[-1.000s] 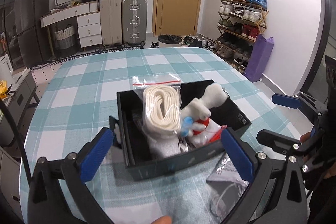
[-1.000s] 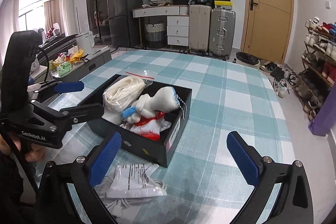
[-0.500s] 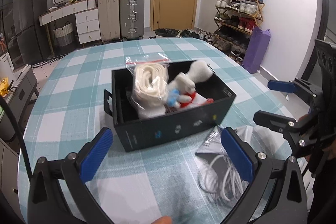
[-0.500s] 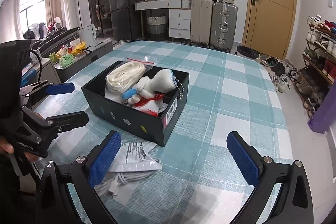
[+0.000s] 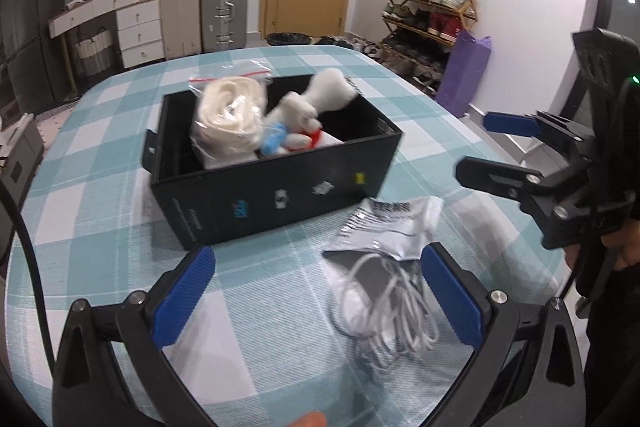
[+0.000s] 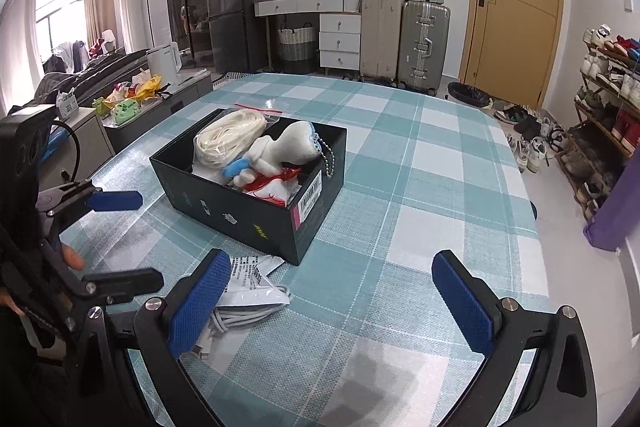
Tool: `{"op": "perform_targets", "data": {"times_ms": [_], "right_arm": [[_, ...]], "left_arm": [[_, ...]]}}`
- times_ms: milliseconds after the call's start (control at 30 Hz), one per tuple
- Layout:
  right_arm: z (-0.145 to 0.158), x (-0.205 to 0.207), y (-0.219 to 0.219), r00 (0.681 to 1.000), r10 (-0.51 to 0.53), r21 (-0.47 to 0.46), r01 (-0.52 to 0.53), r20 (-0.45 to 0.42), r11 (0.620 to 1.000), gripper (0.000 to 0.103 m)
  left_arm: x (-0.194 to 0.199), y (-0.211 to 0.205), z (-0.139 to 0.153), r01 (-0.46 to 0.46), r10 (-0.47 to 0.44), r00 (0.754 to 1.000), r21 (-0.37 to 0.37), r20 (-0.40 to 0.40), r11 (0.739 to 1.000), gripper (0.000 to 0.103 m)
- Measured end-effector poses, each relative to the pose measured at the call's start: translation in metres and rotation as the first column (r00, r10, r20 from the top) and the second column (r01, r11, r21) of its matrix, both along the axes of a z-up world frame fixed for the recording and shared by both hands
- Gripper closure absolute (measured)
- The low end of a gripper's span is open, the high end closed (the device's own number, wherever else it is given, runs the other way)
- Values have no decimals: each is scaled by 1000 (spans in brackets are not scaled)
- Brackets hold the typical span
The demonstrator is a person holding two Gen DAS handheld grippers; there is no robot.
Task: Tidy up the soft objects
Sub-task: 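Move the left gripper to the white cable coil and grasp it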
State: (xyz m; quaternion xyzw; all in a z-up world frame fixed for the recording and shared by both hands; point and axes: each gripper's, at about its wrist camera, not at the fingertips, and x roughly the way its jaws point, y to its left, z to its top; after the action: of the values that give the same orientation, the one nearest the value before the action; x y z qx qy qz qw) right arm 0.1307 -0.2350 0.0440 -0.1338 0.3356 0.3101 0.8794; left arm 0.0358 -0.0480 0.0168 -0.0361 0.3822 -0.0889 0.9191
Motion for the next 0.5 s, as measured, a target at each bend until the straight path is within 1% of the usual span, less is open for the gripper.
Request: {"op": "perform_targets", "data": {"times_ms": [100, 267, 500], "right_arm": [[-1, 0, 0, 1000, -4, 3, 4, 1, 1000, 1], [0, 1, -1, 1000, -7, 13, 7, 3, 1000, 1], [-1, 2, 0, 1000, -11, 19, 11, 2, 1000, 1]], "left_arm": [[-2, -6, -4, 32, -32, 999, -11, -19, 999, 0], [-1, -18, -8, 70, -70, 997, -8, -44, 998, 0], [1, -28, -12, 92, -92, 994, -7, -65, 996, 0]]}}
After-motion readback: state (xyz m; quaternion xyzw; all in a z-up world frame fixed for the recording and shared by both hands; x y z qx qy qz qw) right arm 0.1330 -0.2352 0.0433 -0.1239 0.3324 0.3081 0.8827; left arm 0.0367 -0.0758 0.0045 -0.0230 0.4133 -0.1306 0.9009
